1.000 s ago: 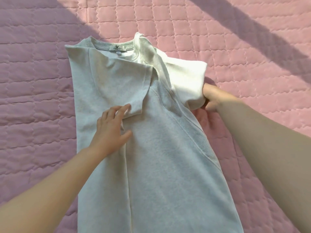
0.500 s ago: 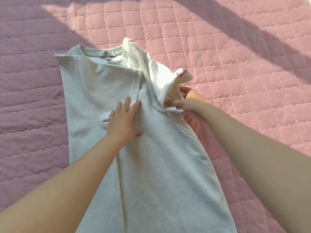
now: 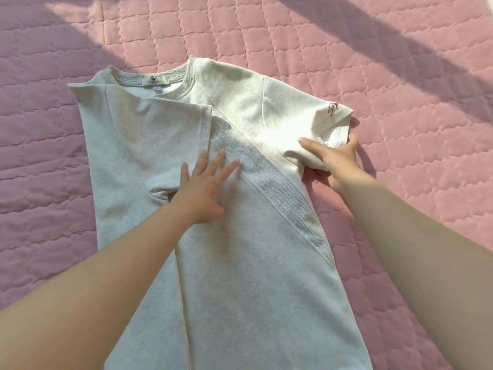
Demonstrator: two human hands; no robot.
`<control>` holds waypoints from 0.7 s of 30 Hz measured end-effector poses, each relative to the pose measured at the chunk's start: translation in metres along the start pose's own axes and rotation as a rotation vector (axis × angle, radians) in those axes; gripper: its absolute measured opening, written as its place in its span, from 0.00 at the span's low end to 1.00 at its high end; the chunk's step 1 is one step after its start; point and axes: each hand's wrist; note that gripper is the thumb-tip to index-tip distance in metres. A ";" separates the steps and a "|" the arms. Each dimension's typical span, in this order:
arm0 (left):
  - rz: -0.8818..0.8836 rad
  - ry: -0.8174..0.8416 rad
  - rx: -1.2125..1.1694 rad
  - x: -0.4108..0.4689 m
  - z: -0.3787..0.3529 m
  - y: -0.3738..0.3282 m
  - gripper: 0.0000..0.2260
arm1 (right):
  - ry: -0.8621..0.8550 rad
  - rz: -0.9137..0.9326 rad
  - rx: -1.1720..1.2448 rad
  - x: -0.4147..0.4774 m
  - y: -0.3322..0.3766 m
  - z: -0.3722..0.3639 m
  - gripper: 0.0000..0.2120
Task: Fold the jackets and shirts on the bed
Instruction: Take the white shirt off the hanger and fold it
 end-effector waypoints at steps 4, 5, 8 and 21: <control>0.021 0.052 0.035 -0.001 -0.005 -0.004 0.44 | -0.259 0.135 -0.394 -0.001 -0.016 -0.011 0.37; 0.023 0.046 0.041 -0.001 -0.007 -0.005 0.44 | -0.324 0.085 -0.456 0.000 -0.015 -0.010 0.30; 0.017 0.037 0.057 -0.003 -0.010 -0.005 0.45 | -0.171 -0.023 -0.654 0.001 -0.013 -0.006 0.38; 0.087 0.196 0.046 0.012 0.002 -0.012 0.45 | -0.014 -0.247 0.230 0.012 -0.009 0.010 0.30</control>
Point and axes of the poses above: each hand's wrist, its own x-axis towards the middle knuckle, its own z-axis out of the back of the hand, y = z × x, and after that the axes turned 11 degrees about -x, right-handed
